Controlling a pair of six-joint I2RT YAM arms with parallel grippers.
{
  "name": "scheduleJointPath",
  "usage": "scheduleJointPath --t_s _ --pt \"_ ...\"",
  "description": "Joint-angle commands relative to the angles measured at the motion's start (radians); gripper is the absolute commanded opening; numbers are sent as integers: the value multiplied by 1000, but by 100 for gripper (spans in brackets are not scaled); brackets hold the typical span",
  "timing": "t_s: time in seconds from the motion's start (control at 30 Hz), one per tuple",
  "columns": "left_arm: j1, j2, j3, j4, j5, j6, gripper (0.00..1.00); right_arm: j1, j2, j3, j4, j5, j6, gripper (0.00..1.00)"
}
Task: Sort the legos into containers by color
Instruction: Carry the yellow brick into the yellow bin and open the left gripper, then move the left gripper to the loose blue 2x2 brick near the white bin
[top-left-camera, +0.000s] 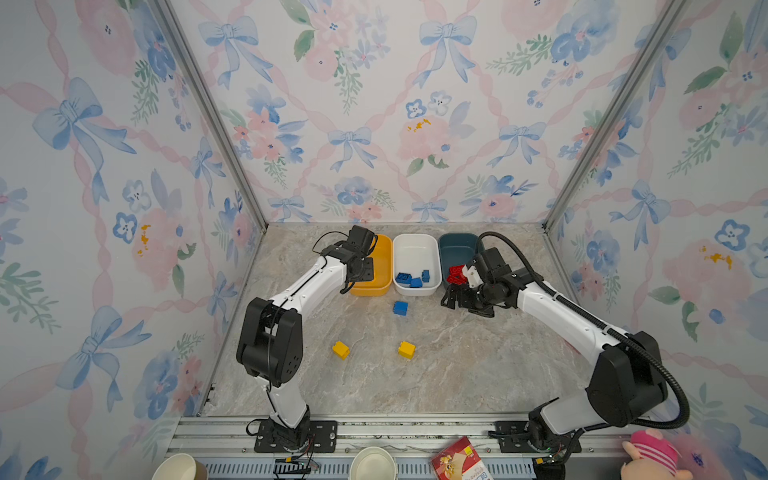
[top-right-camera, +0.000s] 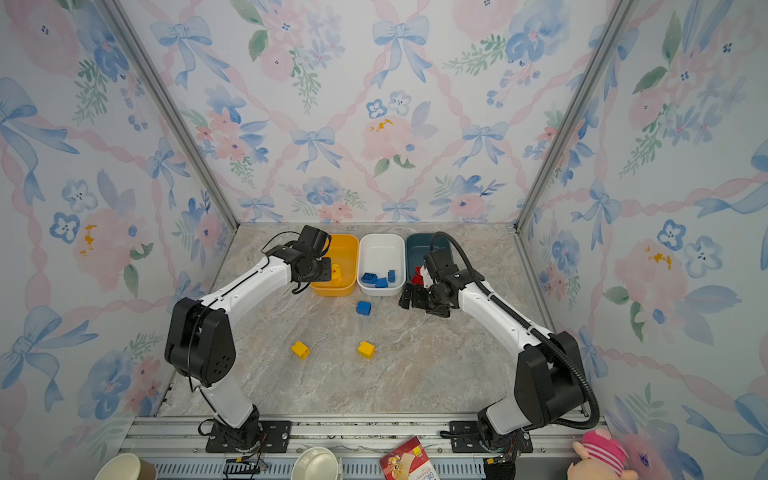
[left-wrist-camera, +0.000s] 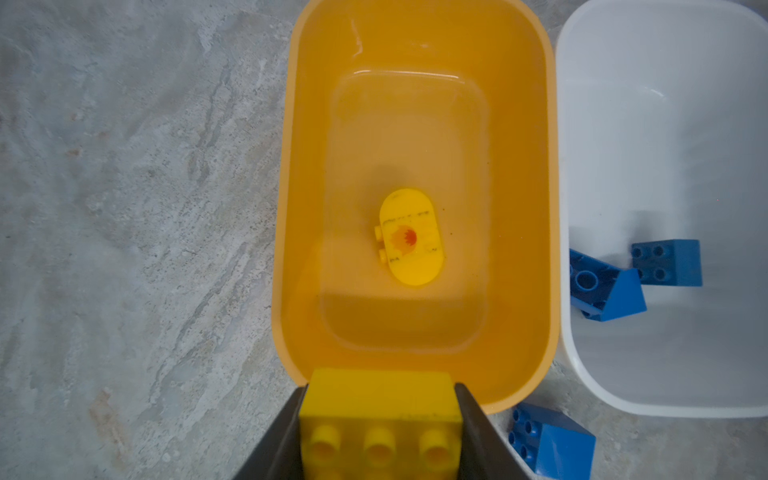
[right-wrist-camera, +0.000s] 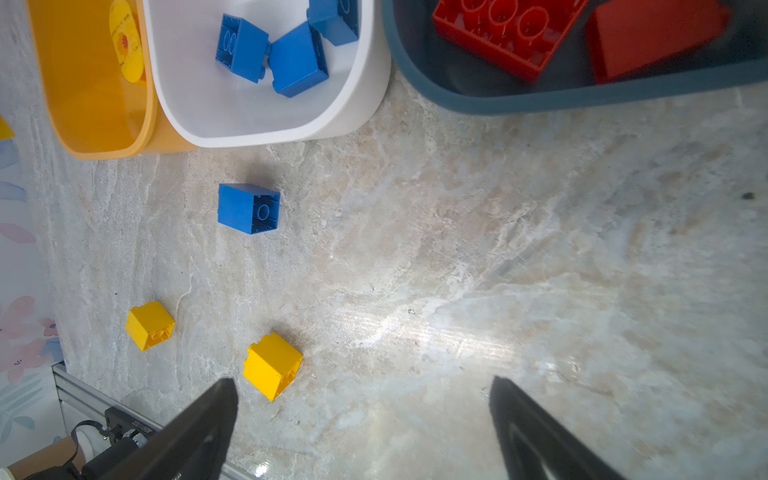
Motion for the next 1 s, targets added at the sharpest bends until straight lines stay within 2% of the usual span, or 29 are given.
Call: scheduleJointPath --t_s 0.0,0.33,0.63,0.97 --pt "10 75 52 -3 -10 18 42 16 -14 29 -13 7 10 97" --pt "11 198 114 29 -32 3 43 21 -14 35 -19 11 12 97" --pt "12 193 98 29 -30 -7 62 24 -15 25 -12 11 17 97" --pt "-6 133 98 27 2 -31 66 25 -7 39 -10 9 17 97"
